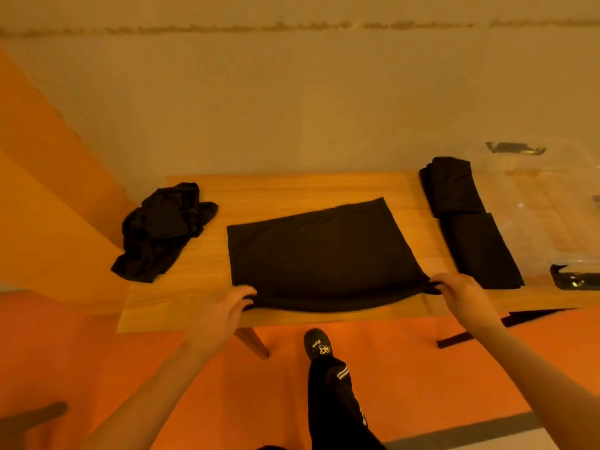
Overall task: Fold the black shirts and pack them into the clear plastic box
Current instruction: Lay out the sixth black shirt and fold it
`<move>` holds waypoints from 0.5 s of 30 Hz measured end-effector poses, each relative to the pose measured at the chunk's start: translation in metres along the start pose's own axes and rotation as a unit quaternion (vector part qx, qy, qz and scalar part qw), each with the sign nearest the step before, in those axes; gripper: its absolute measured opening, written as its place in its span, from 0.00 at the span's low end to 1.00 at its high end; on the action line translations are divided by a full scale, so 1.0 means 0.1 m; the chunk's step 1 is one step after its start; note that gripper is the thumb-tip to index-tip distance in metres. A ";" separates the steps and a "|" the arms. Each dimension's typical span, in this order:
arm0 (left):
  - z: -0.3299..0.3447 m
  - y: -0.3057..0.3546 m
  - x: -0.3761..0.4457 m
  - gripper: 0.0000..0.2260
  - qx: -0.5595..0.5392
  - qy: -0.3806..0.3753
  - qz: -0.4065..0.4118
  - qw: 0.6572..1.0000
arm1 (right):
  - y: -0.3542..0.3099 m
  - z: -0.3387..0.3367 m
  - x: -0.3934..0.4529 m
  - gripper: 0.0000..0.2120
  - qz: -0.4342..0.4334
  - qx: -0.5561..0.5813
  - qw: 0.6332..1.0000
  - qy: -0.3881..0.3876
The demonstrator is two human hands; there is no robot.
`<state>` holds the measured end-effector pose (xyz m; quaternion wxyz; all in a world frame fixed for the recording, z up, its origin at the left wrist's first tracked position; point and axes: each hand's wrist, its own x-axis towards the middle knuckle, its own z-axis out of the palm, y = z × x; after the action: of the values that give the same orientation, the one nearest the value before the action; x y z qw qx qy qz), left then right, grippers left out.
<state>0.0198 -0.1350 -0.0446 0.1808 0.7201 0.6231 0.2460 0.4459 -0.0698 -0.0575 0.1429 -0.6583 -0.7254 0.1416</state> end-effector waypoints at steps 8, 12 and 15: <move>-1.06 0.45 1.10 0.11 -0.204 -0.017 -0.169 0.964 | -0.92 -1.44 0.80 0.09 -0.025 0.171 0.985 0.015; -1.43 0.58 1.32 0.14 -0.303 0.026 -0.211 0.929 | -1.30 -2.11 1.01 0.10 -0.062 0.184 0.981 0.001; -1.59 0.82 1.34 0.15 -0.292 0.104 -0.166 0.936 | -1.53 -2.49 1.13 0.12 -0.069 0.199 0.978 -0.005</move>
<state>0.0078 -0.0229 0.1485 0.3552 0.4924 0.6497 0.4574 0.3942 0.0324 0.2341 0.2767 -0.5643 -0.7271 0.2765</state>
